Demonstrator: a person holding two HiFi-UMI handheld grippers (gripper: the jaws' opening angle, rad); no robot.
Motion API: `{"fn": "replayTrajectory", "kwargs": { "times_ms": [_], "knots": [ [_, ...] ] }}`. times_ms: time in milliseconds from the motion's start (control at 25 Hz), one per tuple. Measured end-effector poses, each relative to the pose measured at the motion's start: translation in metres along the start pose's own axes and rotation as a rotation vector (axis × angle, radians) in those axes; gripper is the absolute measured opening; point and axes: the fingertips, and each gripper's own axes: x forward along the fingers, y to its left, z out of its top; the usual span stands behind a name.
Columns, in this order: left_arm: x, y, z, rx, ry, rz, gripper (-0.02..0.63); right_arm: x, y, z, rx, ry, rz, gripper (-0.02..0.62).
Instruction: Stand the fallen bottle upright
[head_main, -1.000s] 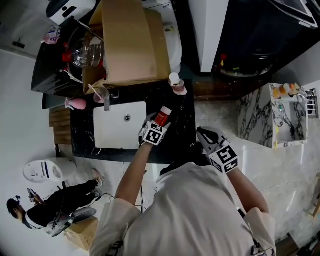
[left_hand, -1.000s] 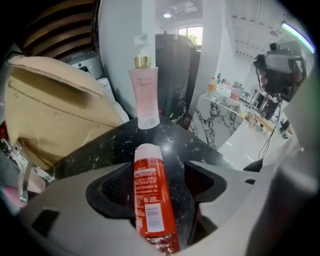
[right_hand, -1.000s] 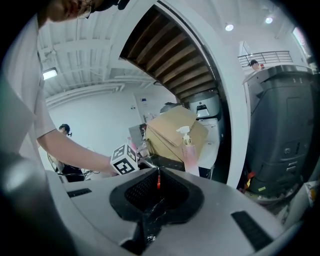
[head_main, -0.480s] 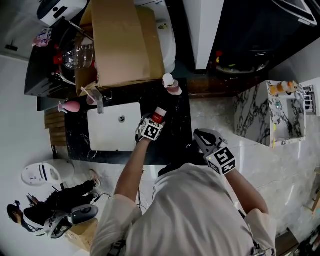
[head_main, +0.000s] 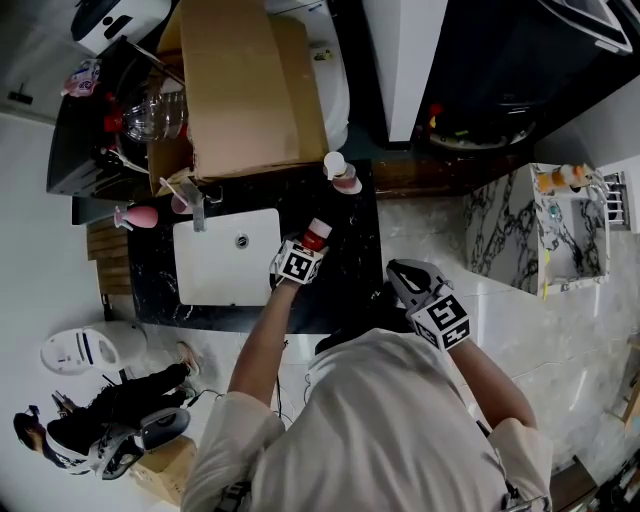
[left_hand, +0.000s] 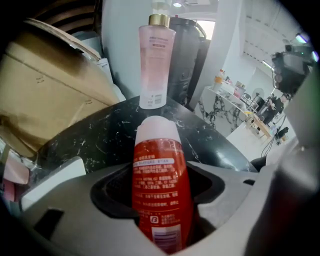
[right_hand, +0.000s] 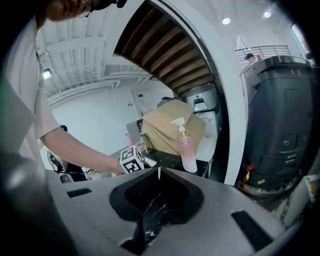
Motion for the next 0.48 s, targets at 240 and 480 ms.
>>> {"fn": "replayTrajectory", "kwargs": {
  "times_ms": [240,480],
  "knots": [
    [-0.022,-0.006,0.006,-0.01,-0.077,-0.001,0.291,0.006,0.005,0.004,-0.008,-0.004,0.003,0.038],
    [-0.042,-0.019,0.008,-0.064,-0.115,-0.051,0.29,0.007,0.01,0.003,-0.011,-0.008,0.002,0.038]
  ]
}}
